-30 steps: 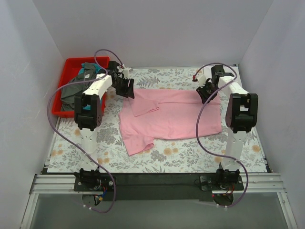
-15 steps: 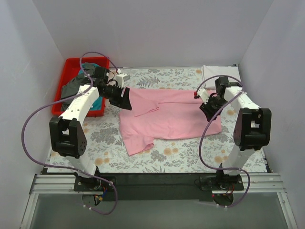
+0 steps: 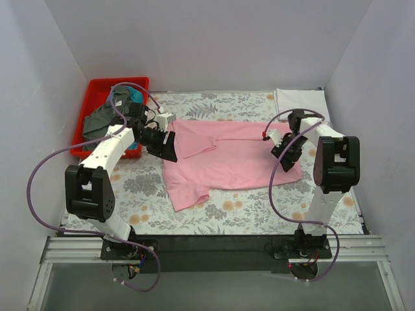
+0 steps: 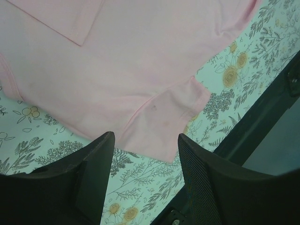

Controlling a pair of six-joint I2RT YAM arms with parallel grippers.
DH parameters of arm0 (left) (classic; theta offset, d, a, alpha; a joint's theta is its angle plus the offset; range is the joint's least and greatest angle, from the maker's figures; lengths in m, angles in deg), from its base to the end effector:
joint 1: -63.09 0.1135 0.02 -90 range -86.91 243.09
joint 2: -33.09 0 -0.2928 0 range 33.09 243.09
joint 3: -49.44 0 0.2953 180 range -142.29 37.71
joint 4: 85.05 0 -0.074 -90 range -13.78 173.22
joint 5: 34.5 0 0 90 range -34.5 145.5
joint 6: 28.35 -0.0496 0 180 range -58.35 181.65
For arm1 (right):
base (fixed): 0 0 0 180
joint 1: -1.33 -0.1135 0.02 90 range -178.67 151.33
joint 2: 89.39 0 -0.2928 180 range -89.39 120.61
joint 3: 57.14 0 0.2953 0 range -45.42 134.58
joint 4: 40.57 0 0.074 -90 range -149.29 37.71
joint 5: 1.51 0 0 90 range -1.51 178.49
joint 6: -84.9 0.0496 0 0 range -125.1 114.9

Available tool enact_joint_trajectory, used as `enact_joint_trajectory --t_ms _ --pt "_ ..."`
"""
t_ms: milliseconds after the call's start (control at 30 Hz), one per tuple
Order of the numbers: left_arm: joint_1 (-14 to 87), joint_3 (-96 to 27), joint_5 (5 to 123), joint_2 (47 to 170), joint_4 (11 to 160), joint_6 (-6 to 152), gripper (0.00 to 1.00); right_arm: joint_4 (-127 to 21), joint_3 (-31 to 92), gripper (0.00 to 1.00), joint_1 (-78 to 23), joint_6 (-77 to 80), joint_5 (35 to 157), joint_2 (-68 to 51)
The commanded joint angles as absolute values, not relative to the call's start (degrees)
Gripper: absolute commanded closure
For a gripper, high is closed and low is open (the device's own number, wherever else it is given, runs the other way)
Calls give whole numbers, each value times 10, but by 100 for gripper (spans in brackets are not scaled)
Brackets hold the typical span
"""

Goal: Fold and stack the t-shirts
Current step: Fold the tshirt

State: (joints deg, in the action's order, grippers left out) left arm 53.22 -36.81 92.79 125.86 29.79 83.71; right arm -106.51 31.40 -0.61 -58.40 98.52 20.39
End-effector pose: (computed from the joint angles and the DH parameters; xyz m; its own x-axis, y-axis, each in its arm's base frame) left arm 0.3527 -0.0919 0.2647 -0.9885 -0.1313 -0.0753 -0.0510 0.7573 -0.6511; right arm 0.3998 0.0222 0.1594 -0.5630 -0.8090 -0.1689 -0.8254 0.5609 0.0645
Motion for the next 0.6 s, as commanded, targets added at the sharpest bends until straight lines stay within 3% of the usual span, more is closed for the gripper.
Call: enact_joint_trajectory --t_ms 0,267,567 --pt "531 -379 923 1239 308 835 45 -1088 314 55 -4 -591 968 185" --pt "531 -381 917 1247 308 831 45 -1135 292 64 -4 -608 976 111" --pt "531 -385 903 1241 286 810 45 -1185 185 73 -1 -669 939 25"
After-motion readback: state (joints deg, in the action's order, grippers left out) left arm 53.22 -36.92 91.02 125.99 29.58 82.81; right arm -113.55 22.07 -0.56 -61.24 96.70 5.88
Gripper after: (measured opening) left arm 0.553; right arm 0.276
